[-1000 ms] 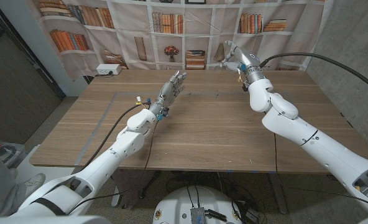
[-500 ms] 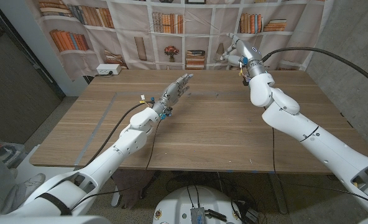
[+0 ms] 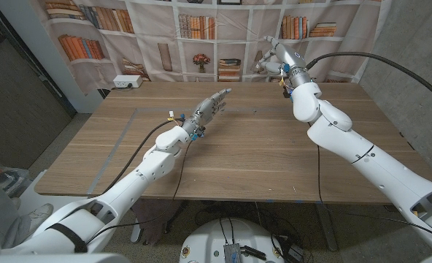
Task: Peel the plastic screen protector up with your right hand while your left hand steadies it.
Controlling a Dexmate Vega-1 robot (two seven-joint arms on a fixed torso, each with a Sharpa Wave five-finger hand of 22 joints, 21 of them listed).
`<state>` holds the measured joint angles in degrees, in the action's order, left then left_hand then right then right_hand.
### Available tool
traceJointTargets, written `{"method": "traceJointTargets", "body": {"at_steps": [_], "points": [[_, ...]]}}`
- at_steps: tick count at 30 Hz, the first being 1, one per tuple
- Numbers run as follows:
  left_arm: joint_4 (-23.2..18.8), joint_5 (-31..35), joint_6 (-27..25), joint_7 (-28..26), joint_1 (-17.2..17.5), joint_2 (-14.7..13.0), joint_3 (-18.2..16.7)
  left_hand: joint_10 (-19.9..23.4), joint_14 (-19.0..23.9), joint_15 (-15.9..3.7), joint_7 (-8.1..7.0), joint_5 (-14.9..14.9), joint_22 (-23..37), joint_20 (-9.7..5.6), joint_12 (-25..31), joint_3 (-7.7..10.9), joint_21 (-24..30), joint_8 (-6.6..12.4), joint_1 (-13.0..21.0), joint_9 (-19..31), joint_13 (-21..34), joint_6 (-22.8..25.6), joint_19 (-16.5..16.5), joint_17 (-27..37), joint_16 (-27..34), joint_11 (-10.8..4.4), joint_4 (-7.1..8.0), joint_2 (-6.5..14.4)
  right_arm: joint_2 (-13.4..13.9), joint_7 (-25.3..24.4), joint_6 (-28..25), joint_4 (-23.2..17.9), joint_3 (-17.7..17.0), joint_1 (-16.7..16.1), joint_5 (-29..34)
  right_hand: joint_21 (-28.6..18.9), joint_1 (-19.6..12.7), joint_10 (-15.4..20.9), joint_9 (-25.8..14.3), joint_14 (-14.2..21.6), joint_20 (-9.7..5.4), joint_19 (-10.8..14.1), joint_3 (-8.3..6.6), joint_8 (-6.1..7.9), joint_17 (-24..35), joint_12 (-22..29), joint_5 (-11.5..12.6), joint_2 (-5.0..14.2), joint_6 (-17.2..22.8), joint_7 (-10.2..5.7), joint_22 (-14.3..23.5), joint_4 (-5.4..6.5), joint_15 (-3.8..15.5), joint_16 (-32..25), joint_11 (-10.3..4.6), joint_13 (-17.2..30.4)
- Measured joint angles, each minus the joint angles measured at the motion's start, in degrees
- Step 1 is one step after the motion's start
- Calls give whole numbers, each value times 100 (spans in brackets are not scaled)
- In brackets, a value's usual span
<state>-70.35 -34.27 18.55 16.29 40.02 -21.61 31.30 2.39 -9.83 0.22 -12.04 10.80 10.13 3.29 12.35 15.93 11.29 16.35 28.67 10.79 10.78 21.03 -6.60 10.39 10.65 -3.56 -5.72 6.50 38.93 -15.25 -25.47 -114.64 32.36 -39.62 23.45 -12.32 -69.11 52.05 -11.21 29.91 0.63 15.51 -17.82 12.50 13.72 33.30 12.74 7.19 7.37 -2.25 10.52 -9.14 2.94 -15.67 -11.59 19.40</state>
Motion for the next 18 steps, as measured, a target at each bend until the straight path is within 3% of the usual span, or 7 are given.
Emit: {"method": "traceJointTargets", "body": {"at_steps": [5, 9, 18], "points": [[-10, 141, 13, -20, -39, -18, 73, -1, 0, 0, 0, -20, 0, -18, 0, 23, 0, 4, 93, -14, 22, 54, -21, 0, 0, -58, -94, -15, 14, 31, -27, -70, 25, -30, -19, 0, 0, 0, 0, 0, 0, 0, 0, -22, 0, 0, 0, 0, 0, 0, 0, 0, 0, 22, 0, 0], [-104, 323, -11, -96, -79, -78, 158, -168, 0, 0, 102, -43, 10, 50, -50, 29, 0, -175, 217, 3, 30, -214, -131, 0, -29, 7, -188, -140, 30, 45, -60, -146, 31, -74, -30, 11, 0, -1, 0, 0, -1, 0, 1, -22, 0, -1, 0, 0, 21, 21, 0, -1, 0, 22, -1, 0], [-243, 610, -35, -450, -32, -53, 236, -169, 0, 62, 128, -43, 16, 84, -50, 191, 0, -21, 654, 80, 29, 279, -99, 1, -5, -76, -348, -87, 69, 83, -156, -318, 51, -158, -36, 25, 30, -1, 0, 0, -1, 1, -32, -22, 0, -6, 41, -31, 34, 34, 0, 14, 0, 44, -1, 0]]}}
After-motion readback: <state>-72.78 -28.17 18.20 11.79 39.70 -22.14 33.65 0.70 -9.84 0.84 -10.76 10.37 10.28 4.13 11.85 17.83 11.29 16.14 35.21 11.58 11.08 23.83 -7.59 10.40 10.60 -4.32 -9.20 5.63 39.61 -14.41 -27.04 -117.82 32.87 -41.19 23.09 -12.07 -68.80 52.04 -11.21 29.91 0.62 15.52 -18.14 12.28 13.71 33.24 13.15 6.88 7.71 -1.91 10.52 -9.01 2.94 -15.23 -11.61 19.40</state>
